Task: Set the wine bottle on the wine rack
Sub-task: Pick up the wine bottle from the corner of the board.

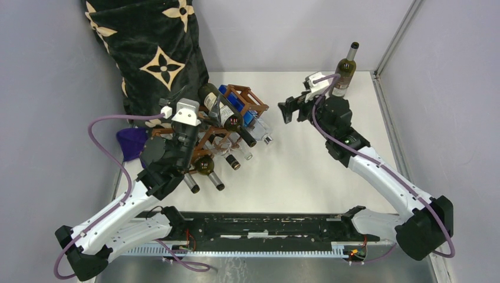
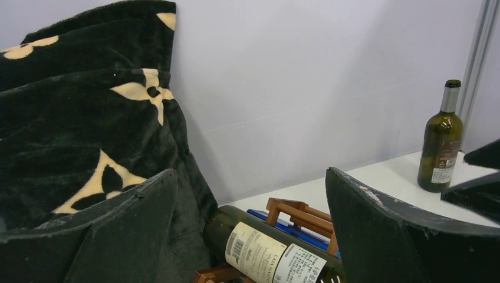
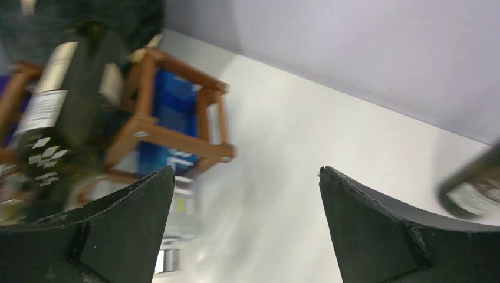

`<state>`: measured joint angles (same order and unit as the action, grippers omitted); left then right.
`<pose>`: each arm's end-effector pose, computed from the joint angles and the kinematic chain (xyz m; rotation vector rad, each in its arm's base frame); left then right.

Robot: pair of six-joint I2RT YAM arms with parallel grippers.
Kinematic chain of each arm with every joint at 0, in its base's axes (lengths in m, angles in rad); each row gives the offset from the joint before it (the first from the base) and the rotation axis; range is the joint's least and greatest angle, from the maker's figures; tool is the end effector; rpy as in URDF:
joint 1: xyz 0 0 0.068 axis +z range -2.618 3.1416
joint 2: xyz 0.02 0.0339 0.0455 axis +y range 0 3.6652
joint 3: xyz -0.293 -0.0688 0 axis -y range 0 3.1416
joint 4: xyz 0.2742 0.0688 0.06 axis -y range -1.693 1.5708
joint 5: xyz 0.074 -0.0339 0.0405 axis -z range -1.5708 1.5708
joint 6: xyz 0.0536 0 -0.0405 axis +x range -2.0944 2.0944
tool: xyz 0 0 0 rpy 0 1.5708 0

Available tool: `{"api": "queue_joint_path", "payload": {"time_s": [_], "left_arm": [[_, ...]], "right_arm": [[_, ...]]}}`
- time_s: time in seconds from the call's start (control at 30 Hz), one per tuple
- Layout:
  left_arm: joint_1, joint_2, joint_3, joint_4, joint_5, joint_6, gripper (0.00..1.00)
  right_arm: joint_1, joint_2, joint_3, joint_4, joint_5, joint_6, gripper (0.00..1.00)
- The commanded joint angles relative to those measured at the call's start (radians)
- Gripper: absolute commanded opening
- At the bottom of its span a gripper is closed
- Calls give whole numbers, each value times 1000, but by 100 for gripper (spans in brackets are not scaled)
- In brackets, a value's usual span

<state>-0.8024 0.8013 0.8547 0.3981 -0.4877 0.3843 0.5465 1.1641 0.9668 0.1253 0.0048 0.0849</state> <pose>0.1542 -0.1234 0.4514 0.2512 1.1485 -0.0960 0.2667 0.1619 0.3785 -0.3771 1.6212 0.4771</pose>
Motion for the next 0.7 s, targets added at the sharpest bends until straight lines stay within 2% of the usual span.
{"api": "queue_joint_path", "payload": {"time_s": [0.0,0.2,0.33,0.43,0.57,0.67], "left_arm": [[4,2,3,50,10,62,100],[6,-12,1,51,6,76,100],[11,-21,0,56,6,79,100],[14,-25,-2,58,9,76,100],[19,-28,-3,59,14,75,100],[26,-32,-9,67,14,77,100]], "right_arm": [[-133,-10,-15,90,75,-54,98],[-444,43,-68,211,0,137,98],[-591,91,-146,357,16,255,98],[-631,178,-134,416,41,213,98],[-649,336,-38,435,-21,93,98],[-651,427,-23,541,-61,17,98]]}}
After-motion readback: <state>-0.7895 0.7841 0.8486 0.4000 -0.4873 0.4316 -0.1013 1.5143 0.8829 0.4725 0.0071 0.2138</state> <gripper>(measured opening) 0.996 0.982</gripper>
